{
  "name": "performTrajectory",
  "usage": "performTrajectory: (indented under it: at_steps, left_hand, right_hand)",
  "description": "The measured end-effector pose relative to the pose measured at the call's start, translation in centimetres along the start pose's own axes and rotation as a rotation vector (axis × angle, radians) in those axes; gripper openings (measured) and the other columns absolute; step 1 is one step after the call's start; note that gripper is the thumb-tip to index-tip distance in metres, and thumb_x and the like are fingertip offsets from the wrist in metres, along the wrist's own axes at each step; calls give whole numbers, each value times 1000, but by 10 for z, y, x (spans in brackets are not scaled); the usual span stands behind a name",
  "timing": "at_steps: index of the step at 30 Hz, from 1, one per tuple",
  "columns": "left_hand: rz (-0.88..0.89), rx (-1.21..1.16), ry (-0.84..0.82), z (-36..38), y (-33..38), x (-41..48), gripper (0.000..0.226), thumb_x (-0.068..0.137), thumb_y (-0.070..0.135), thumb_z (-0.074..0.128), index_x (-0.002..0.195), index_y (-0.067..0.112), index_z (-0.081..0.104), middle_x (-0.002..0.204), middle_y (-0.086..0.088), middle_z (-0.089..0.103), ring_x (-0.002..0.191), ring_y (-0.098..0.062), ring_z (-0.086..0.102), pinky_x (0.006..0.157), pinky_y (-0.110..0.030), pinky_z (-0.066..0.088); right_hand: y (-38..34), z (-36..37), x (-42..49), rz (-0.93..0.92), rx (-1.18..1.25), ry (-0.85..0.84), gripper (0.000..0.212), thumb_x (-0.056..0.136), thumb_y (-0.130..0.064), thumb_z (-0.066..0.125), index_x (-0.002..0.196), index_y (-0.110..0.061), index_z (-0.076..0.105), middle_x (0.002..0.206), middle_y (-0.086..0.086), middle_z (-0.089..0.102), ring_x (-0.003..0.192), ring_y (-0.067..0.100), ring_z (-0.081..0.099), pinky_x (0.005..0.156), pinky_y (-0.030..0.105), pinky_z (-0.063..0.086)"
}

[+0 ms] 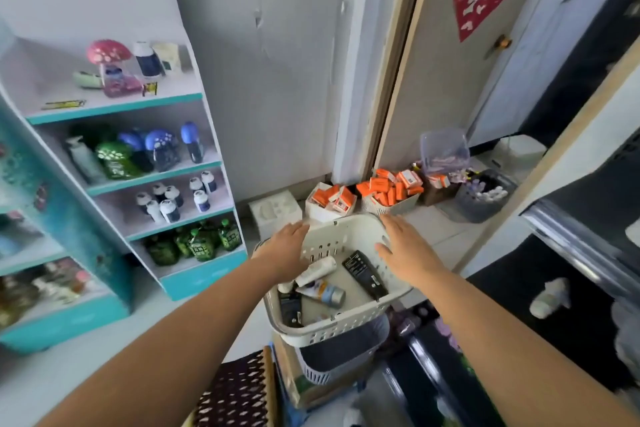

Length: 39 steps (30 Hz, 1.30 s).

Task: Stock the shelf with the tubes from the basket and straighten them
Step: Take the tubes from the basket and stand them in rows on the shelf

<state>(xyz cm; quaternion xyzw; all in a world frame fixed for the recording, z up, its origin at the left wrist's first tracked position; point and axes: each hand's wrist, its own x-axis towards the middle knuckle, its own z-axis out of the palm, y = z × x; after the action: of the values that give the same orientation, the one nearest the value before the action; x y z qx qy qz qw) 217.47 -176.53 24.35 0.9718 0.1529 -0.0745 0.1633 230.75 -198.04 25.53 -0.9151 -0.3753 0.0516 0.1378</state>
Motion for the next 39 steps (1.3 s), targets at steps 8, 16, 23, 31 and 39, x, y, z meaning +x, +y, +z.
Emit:
performTrajectory:
  at_steps: [8, 16, 23, 31, 39]
  left_hand:
    - [-259, -170, -51, 23, -31, 31, 66, 93, 25, 58, 151, 16, 26, 154, -7, 33, 139, -25, 34, 113, -33, 28]
    - [-483, -368, -10, 66, -45, 73, 48, 91, 21, 56, 139, 19, 49, 142, -4, 49, 129, -22, 46, 108, -32, 36]
    - [-646, -421, -108, 113, -56, 95, 56, 89, 18, 56, 142, 18, 39, 135, -10, 51, 120, -27, 51, 102, -37, 42]
    - [-674, -347, -124, 150, -63, 106, 50, 91, 7, 47, 137, 25, 50, 141, -4, 40, 128, -29, 37, 104, -40, 37]
    - [-654, -341, -133, 153, -66, 104, 62, 82, -2, 52, 137, 25, 49, 132, -4, 37, 123, -25, 44, 102, -37, 45]
  right_hand:
    - [18, 61, 54, -68, 38, -175, 59, 96, -13, 47, 150, -14, 23, 154, 6, 32, 142, 22, 29, 115, 36, 27]
    - [58, 127, 102, -155, 13, -444, 63, 95, -5, 40, 153, -16, 18, 161, 2, 18, 148, 18, 13, 120, 34, 17]
    - [61, 179, 133, -271, -42, -602, 66, 94, -7, 48, 153, -12, 19, 160, 6, 20, 147, 20, 19, 121, 34, 18]
    - [37, 246, 151, -460, -184, -759, 71, 90, -21, 58, 152, -27, 23, 162, 3, 12, 149, 27, 10, 121, 47, 9]
    - [27, 292, 156, -578, -366, -816, 53, 96, -35, 49, 146, -40, 33, 161, -1, -16, 145, 37, -22, 109, 66, -17]
